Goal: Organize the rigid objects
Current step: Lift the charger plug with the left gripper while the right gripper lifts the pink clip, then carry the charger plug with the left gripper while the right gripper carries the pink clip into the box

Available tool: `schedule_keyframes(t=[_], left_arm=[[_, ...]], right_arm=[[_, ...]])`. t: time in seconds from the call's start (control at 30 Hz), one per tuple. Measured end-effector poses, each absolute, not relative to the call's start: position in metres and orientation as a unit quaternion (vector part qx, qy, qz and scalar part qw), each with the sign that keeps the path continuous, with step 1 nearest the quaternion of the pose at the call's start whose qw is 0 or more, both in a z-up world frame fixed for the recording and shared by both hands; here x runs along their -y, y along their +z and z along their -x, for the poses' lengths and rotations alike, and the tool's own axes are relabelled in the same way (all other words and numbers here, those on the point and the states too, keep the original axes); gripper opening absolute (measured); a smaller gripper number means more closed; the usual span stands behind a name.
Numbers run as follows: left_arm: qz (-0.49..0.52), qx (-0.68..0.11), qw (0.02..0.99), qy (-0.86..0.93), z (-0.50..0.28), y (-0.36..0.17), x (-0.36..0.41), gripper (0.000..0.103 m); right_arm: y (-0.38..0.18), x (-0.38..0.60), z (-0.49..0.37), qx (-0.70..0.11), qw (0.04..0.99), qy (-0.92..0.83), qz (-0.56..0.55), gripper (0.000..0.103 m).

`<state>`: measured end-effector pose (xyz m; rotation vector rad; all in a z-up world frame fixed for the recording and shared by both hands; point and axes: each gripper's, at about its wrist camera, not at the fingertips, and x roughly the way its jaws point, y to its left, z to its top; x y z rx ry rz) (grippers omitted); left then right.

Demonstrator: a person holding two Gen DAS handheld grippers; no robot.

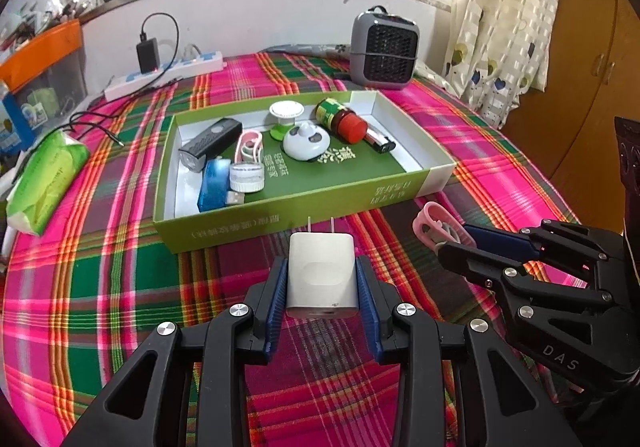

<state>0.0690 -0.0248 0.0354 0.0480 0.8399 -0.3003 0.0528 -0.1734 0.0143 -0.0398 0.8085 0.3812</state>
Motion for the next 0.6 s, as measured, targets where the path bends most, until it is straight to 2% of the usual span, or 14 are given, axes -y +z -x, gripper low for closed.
schedule_keyframes(t=[0.6], left_arm=[[-0.018,-0.368,0.919,-0.138,-0.078,0.069,0.018,0.032]], right_arm=[[0.048,0.173,-0.058,-0.353,0.919,0.176,0.017,0.023]])
